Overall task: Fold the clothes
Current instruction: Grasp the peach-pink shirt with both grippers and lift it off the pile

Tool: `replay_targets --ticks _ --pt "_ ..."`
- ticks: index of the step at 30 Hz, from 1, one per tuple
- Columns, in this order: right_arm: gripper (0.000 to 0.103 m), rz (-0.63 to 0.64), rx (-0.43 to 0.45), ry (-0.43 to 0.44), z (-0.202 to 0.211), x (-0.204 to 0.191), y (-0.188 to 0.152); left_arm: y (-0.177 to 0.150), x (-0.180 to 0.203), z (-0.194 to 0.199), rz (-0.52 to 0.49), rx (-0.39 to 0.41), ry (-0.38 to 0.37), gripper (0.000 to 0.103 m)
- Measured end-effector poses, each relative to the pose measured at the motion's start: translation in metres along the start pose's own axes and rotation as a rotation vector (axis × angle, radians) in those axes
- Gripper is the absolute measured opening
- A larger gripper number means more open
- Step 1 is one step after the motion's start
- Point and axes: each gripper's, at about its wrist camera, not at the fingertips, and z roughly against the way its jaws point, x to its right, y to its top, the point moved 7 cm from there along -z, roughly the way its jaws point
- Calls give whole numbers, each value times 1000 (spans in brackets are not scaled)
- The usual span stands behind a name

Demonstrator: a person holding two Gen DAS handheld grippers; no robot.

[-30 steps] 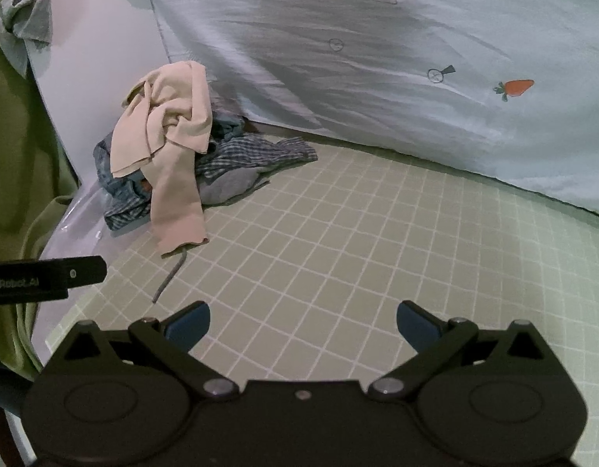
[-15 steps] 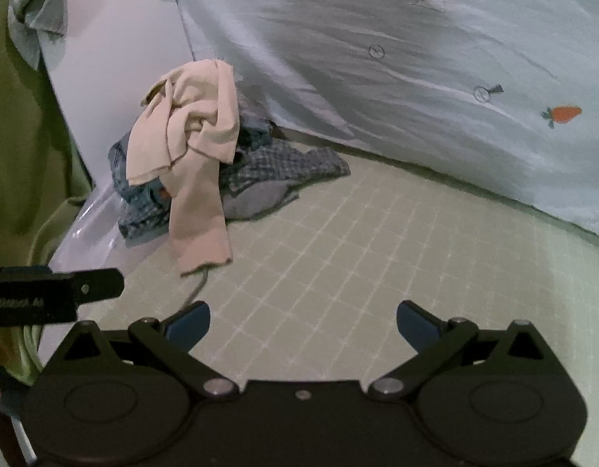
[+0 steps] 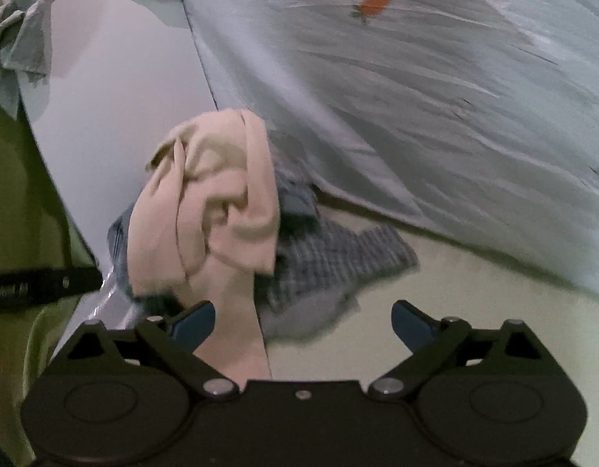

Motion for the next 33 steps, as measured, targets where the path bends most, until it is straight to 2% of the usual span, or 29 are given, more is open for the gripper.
replay_targets --ticks 4,8,10,14,16,17,18,19,20,21,26,33 --pt "88 10 -1 16 -50 -12 26 42 0 -51 9 19 2 95" --pt "81 14 -19 42 -98 -18 44 70 8 -98 70 1 -60 84" --pt "79 23 -32 49 -119 -21 48 73 14 -114 86 -16 -115 80" --pt "79 6 -55 55 -151 -23 50 72 16 -134 101 -12 -114 63" --pt "75 -5 -64 73 -162 -23 50 73 16 -139 107 -5 -117 61" --pt "61 -10 -70 80 -166 -22 50 74 15 -138 108 -1 -120 57" --pt "36 -7 -78 85 -169 -22 49 74 14 -137 102 1 -116 50" --pt "25 4 -85 96 -171 -23 49 74 13 -135 94 2 -107 45" --pt "13 16 -74 102 -169 -24 50 74 11 -134 90 2 -96 34" --pt "6 27 -55 105 -164 -25 52 74 8 -131 100 3 -94 25" --pt "5 56 55 29 -121 -14 55 76 -1 -117 162 11 -121 4" --pt "5 59 196 -70 -24 26 46 63 15 -57 120 49 -165 3"
